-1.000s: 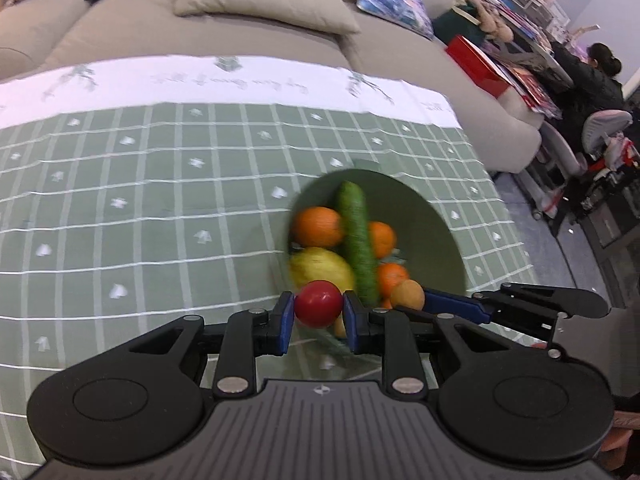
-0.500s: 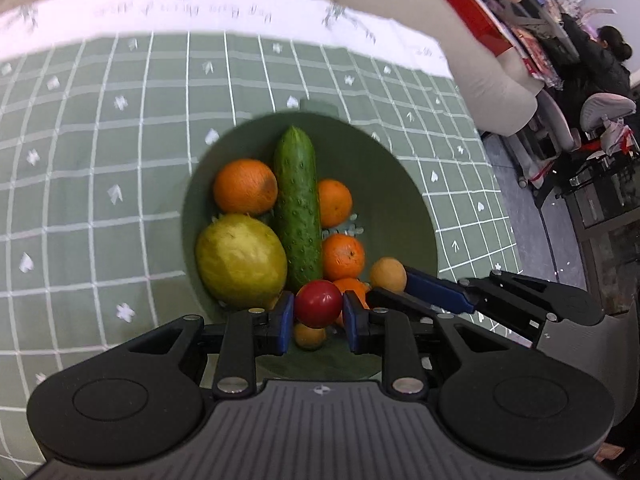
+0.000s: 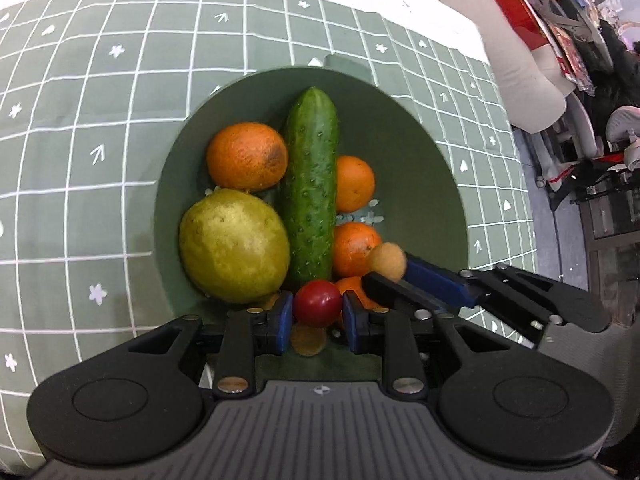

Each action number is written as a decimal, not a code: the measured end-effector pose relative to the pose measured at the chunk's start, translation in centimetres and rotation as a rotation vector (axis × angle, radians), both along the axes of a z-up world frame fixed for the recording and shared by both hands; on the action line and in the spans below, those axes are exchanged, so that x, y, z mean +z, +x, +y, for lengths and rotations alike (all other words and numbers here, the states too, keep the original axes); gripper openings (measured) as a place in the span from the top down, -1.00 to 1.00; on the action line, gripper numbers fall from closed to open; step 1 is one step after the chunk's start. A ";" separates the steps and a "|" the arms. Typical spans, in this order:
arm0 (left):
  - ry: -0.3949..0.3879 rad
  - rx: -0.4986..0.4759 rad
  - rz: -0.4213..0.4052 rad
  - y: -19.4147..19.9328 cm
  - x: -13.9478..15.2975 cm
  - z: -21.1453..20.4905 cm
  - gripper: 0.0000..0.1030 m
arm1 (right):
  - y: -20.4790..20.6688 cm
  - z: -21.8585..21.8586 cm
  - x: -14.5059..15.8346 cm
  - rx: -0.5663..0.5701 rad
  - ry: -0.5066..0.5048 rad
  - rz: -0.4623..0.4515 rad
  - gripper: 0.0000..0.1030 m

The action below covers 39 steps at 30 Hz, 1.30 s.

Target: Organize fruits

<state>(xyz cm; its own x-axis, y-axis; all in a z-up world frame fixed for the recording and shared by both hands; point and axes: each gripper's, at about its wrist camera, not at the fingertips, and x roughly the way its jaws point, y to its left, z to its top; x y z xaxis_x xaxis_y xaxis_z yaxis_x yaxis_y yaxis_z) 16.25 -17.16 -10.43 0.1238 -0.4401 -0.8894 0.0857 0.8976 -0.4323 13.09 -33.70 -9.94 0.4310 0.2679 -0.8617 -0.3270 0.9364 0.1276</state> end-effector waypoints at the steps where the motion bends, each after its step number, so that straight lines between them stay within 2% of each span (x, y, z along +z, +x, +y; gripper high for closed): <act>1: -0.001 0.004 0.004 0.1 0.0 0.0 0.44 | 0.1 0.0 -0.2 -0.001 -0.002 0.003 0.66; 5: 0.001 0.013 0.010 0.1 0.0 0.1 0.42 | 0.4 0.1 -0.3 -0.003 -0.004 0.004 0.65; 9: -0.010 0.019 0.012 0.4 0.2 0.4 0.05 | 0.5 0.1 -0.3 -0.007 -0.013 -0.006 0.65; 10: -0.019 0.021 0.014 0.5 0.3 0.5 0.04 | 0.5 0.1 -0.3 -0.011 -0.014 -0.008 0.65; 17: -0.023 0.008 -0.052 0.5 2.6 1.6 0.03 | 1.6 0.0 -0.3 -0.042 0.011 -0.019 0.65; 22: 0.016 -0.009 -0.132 -0.2 4.3 2.8 0.02 | 2.8 0.1 -0.7 -0.065 0.030 -0.008 0.65; 31: 0.038 0.039 -0.156 -0.7 5.4 5.5 0.02 | 3.4 0.8 -1.3 -0.067 0.000 0.006 0.63; 34: 0.039 0.048 -0.185 -1.0 6.1 6.4 0.02 | 3.2 0.9 -0.8 -0.072 -0.005 0.004 0.62; 37: 0.064 0.043 -0.258 -1.8 7.5 7.4 0.02 | 2.7 0.9 0.7 -0.080 0.006 -0.010 0.60; 39: 0.089 0.044 -0.319 -2.3 8.5 8.0 0.02 | 2.2 1.0 2.3 -0.093 0.018 -0.025 0.43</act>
<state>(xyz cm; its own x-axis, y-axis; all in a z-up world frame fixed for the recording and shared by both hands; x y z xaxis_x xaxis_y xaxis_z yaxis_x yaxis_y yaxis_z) 13.90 -9.12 -1.89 0.4190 -0.3502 -0.8377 0.1642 0.9366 -0.3095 15.32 -32.67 -7.66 0.4757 0.2414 -0.8458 -0.2418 0.9604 0.1381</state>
